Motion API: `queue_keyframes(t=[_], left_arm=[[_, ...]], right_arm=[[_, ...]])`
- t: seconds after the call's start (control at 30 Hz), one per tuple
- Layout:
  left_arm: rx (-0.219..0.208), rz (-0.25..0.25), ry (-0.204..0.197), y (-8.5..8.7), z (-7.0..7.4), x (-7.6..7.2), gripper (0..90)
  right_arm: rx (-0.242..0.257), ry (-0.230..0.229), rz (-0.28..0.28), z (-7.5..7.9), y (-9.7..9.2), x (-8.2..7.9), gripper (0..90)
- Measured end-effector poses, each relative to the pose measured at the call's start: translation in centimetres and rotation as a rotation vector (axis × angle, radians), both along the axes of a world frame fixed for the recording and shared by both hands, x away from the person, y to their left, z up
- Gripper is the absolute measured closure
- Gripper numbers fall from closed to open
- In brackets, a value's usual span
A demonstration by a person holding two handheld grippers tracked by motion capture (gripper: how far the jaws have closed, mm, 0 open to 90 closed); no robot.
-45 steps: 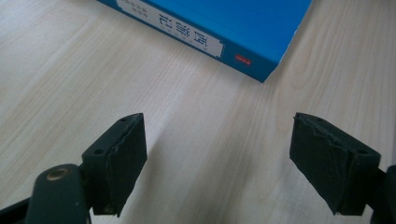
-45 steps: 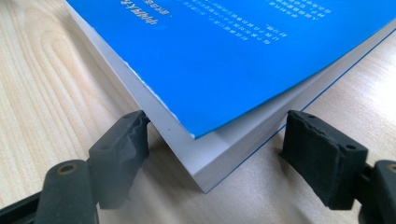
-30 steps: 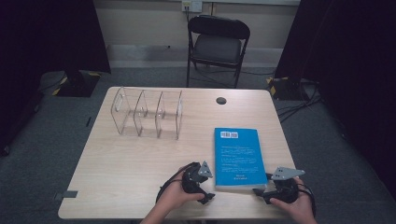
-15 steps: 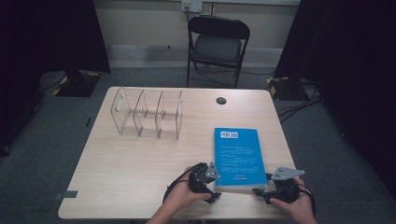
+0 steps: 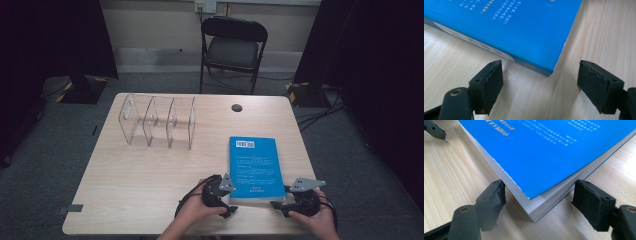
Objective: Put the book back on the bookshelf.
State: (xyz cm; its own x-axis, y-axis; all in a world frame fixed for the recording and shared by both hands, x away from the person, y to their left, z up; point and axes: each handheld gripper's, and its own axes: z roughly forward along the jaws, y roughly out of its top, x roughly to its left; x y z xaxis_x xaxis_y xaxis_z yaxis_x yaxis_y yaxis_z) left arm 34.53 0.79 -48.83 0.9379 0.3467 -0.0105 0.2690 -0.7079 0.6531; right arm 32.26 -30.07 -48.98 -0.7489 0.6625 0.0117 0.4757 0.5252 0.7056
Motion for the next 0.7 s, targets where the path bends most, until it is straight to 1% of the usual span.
queue_keyframes(t=[0.03, 0.07, 0.1, 0.13, 0.17, 0.2, 0.23, 0.27, 0.3, 0.33, 0.37, 0.4, 0.43, 0.5, 0.57, 0.6, 0.63, 0.7], left_arm=[[0.001, 0.0, -0.002, 0.0, -0.01, -0.02, 20.3], [-0.01, 0.013, 0.004, -0.12, -0.07, -0.13, 20.1], [-0.015, 0.026, 0.02, -0.25, -0.04, -0.25, 19.6], [-0.01, 0.017, 0.005, -0.24, -0.08, -0.18, 19.4], [0.041, -0.003, -0.009, -0.15, 0.21, -0.05, 19.4], [0.034, -0.004, -0.003, -0.2, 0.18, -0.04, 19.1], [0.017, -0.007, 0.0, -0.25, 0.06, -0.01, 18.6], [0.024, 0.001, 0.003, -0.28, 0.12, -0.02, 18.5], [0.031, -0.004, 0.0, -0.28, 0.16, 0.02, 18.5], [0.048, -0.005, -0.002, -0.28, 0.24, 0.03, 18.3], [0.003, 0.02, 0.006, -0.54, -0.02, -0.16, 18.1], [0.014, 0.017, 0.005, -0.56, 0.05, -0.17, 18.1], [0.018, 0.019, 0.006, -0.57, 0.09, -0.18, 18.0], [0.009, 0.025, 0.004, -0.58, 0.02, -0.22, 18.0], [0.021, 0.025, 0.002, -0.6, 0.09, -0.17, 18.2], [0.022, 0.033, -0.002, -0.65, 0.1, -0.17, 18.6], [0.018, 0.04, 0.004, -0.69, 0.1, -0.21, 18.8], [-0.009, 0.044, -0.006, -0.76, -0.13, -0.19, 18.9]], right_arm=[[-0.004, -0.001, 0.002, 0.03, -0.01, 0.0, 26.3], [-0.003, 0.002, 0.001, 0.05, 0.02, -0.03, 26.3], [-0.004, 0.003, 0.001, 0.05, 0.03, -0.01, 26.3], [-0.006, 0.002, 0.002, 0.05, 0.01, 0.03, 26.3], [-0.003, 0.002, 0.003, 0.04, 0.0, 0.05, 26.3], [-0.003, 0.002, 0.003, 0.05, 0.0, 0.04, 26.4], [-0.002, 0.002, 0.003, 0.05, 0.0, 0.04, 26.4], [-0.002, 0.003, 0.002, 0.06, -0.01, 0.03, 26.4], [0.006, 0.004, 0.001, -0.02, -0.02, 0.03, 26.4], [0.004, 0.0, -0.001, -0.06, -0.05, 0.0, 26.4], [0.003, -0.002, -0.003, -0.11, -0.05, -0.08, 26.4], [0.001, -0.006, -0.009, -0.15, -0.05, -0.17, 26.4], [0.009, -0.016, -0.004, -0.28, -0.1, -0.2, 26.5], [0.023, -0.027, -0.003, -0.51, -0.24, -0.34, 26.4], [0.031, -0.034, 0.006, -0.75, -0.47, -0.44, 27.2], [0.035, -0.042, 0.011, -0.81, -0.6, -0.48, 28.0], [0.036, -0.045, 0.013, -0.84, -0.71, -0.55, 28.6], [0.04, -0.05, 0.005, -0.89, -0.78, -0.7, 30.2]])
